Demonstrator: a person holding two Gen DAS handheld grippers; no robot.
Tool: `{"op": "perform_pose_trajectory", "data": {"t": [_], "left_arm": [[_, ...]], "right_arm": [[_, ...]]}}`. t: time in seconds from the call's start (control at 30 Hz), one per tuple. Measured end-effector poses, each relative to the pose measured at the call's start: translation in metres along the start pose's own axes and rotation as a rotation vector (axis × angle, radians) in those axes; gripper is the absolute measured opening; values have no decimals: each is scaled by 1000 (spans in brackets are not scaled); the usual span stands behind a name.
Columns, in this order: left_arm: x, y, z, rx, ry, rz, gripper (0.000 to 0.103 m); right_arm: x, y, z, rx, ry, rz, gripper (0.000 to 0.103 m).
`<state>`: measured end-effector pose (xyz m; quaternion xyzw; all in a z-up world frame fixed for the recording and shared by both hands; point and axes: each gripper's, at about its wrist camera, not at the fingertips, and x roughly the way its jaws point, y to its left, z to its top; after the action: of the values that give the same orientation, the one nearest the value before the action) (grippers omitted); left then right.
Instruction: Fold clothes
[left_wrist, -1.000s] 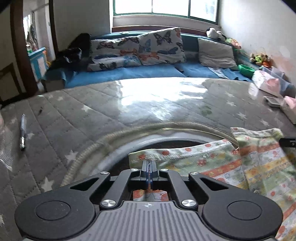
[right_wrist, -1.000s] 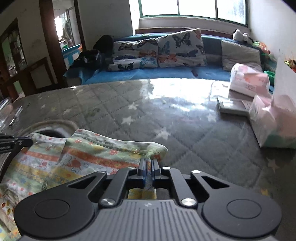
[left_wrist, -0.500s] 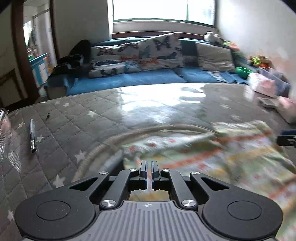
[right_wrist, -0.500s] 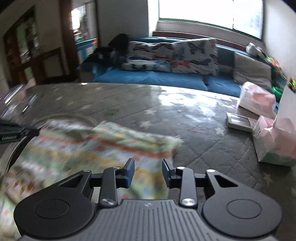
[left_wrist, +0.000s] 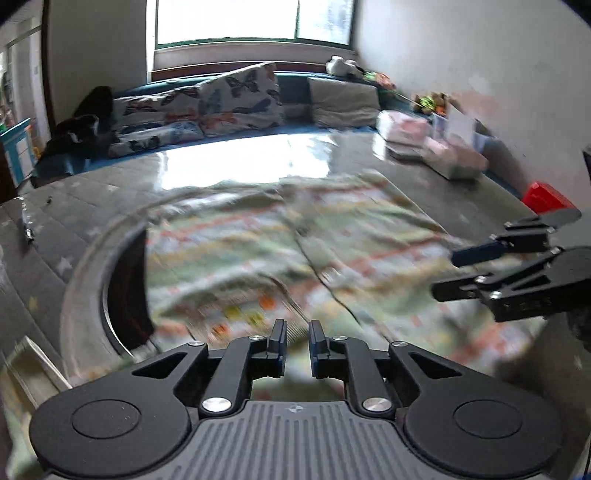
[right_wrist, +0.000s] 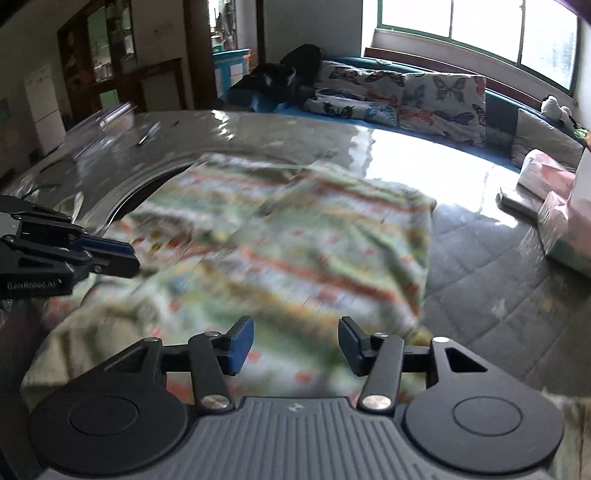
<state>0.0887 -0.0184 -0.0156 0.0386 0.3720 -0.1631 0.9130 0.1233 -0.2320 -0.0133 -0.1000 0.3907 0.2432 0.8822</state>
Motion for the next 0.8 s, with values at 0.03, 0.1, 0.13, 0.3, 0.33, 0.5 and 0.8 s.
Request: {"op": "perform_pose_trajectory", "data": {"t": [0.03,0.1,0.13,0.3,0.33,0.5,0.8], "left_arm": [[-2,-5,-5,9,0,-1,14],[-4,-12,-13,18,-5,3,15],[-6,-14,-16,14,-10,2,15],[-13,-15,-24,-10,-43,14,21],[-15,-13,-25,-30,-51,14,23],[-25,-8,-31,-69,-66,14,25],[-32,-9,-41,-48,-59,40,51]], "right_arm": [[-2,3,-4,-3,0,0,52],[-6,10,-11,-10,-1,1,52],[-8,13,-14,-14,-1,1,53],[-10,17,-18,-6,-11,8,57],[-8,17,-20,-1,-6,7,57],[-17,20,-23,21,-33,31,57],[-45,58,-22,-90,-76,128,57]]}}
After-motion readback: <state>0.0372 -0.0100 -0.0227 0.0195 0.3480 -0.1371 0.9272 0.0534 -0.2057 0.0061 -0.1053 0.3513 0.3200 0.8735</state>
